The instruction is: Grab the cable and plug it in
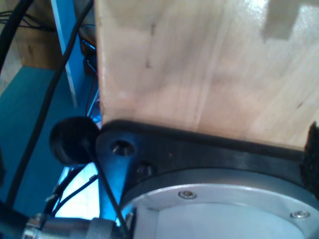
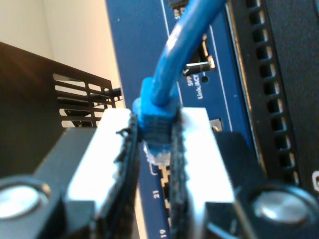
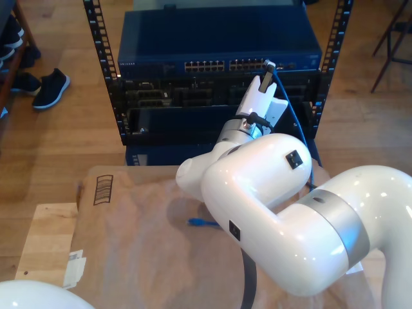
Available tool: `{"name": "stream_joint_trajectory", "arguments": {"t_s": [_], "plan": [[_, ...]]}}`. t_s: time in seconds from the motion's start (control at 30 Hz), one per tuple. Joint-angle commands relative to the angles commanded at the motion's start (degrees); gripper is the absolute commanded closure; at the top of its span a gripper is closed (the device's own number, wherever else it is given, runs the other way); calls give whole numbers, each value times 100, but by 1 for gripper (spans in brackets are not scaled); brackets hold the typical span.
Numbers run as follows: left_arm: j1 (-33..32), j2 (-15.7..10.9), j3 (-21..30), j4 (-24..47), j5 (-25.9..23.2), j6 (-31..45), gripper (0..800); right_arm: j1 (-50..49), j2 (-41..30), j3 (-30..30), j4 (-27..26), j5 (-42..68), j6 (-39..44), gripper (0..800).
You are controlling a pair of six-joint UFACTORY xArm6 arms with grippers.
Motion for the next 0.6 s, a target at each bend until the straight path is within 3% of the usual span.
{"name": "stream_joint_trajectory", "arguments": {"t_s": [0.6], "plan": [[0,0,0,-9,0,0,0,-18,18,-44,-18,44,0,800]]}}
